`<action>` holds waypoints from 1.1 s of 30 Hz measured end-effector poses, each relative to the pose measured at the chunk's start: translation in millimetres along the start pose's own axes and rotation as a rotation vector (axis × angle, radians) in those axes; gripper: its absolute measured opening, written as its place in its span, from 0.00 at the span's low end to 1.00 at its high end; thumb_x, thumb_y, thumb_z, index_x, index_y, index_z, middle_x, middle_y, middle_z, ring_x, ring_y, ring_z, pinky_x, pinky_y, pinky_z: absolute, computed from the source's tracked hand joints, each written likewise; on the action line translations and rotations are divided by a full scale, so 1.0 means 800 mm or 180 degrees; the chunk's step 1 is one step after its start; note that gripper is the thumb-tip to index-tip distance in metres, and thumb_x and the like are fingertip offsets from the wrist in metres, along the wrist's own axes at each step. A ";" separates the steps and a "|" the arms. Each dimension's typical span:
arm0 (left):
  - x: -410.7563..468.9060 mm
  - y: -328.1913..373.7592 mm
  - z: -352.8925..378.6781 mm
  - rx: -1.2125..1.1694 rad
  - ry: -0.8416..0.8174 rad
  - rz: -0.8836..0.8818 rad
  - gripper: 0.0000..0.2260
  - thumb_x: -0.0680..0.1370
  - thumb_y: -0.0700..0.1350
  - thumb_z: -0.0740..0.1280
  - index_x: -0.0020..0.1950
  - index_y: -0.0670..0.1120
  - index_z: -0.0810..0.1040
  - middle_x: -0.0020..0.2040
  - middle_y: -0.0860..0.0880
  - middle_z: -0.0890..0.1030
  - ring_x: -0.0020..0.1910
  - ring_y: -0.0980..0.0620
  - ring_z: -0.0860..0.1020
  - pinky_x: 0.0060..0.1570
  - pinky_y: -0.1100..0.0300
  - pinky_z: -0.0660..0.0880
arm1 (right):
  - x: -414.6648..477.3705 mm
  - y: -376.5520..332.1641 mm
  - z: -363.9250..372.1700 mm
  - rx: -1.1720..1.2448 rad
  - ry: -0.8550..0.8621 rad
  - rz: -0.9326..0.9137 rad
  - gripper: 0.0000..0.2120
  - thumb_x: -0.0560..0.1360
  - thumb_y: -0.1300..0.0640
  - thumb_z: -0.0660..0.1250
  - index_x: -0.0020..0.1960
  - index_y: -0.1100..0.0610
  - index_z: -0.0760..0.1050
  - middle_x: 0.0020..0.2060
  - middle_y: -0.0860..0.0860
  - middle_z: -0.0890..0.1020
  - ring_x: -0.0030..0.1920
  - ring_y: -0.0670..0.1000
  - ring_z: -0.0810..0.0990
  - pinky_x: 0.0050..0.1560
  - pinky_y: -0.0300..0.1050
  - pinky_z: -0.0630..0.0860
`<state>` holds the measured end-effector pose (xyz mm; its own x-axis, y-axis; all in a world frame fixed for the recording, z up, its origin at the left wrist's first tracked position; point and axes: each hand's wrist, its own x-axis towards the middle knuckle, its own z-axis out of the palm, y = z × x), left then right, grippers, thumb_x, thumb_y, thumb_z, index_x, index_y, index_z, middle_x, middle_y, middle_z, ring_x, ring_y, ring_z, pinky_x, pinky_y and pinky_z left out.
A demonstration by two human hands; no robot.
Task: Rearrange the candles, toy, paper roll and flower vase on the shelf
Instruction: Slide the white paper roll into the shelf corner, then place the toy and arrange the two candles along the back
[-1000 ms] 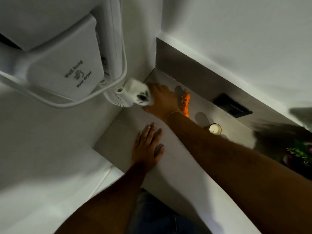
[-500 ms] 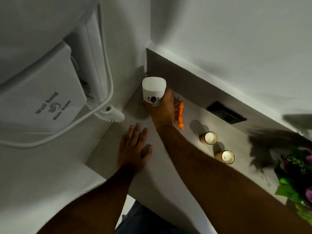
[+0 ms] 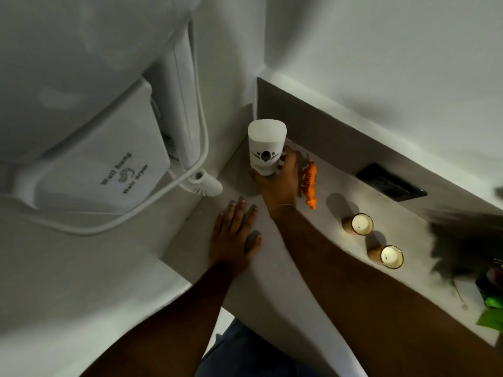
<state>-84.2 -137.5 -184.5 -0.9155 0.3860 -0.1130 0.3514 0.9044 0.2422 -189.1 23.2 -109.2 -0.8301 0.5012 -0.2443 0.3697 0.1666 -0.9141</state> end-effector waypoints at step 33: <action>0.035 -0.021 0.010 -0.0193 0.0304 -0.0080 0.32 0.85 0.57 0.59 0.89 0.60 0.53 0.90 0.51 0.55 0.89 0.45 0.53 0.86 0.40 0.55 | -0.015 0.004 -0.035 -0.0401 0.1017 -0.0430 0.06 0.76 0.55 0.72 0.48 0.51 0.74 0.42 0.52 0.77 0.40 0.50 0.76 0.43 0.52 0.78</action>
<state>-114.4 -140.4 -199.3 -0.9395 0.3415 -0.0281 0.3182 0.8998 0.2985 -166.1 41.3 -100.4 -0.7101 0.7040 0.0075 0.3305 0.3427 -0.8794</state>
